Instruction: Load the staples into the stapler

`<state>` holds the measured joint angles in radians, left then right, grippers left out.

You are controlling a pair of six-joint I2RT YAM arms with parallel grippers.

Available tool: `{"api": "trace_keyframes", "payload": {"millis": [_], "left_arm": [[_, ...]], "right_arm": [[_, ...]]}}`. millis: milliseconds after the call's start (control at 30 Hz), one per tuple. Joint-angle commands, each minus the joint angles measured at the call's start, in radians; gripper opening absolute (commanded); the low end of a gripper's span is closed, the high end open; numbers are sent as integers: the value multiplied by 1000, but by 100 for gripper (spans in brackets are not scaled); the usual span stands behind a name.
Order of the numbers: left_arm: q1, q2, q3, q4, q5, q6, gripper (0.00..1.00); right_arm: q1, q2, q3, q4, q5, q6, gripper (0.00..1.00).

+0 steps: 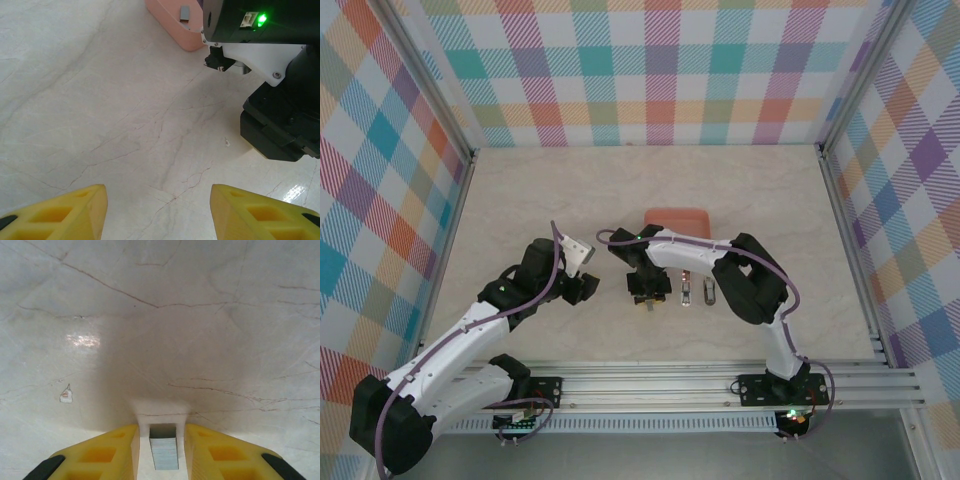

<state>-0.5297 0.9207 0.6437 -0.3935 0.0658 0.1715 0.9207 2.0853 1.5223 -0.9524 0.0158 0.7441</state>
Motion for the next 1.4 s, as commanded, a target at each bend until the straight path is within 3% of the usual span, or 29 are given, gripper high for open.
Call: {"api": "trace_keyframes", "payload": {"millis": [0, 500, 800, 1000, 1167, 1367], "left_arm": [[-9, -8, -10, -22, -7, -7, 57], [-9, -10, 1, -9, -8, 1, 58], [-8, 9, 83, 57, 13, 36, 64], [-9, 99, 160, 187, -4, 15, 74], [-9, 203, 198, 183, 20, 14, 79], [-9, 219, 156, 236, 52, -18, 80]], "right_arm": [[-1, 16, 9, -28, 9, -8, 29], [-3, -12, -65, 46, 45, 21, 19], [-2, -159, -165, 164, 137, 72, 18], [-2, -283, -250, 241, 218, 65, 18], [-2, -404, -322, 254, 308, 44, 19], [-2, -494, -401, 215, 386, 22, 19]]}}
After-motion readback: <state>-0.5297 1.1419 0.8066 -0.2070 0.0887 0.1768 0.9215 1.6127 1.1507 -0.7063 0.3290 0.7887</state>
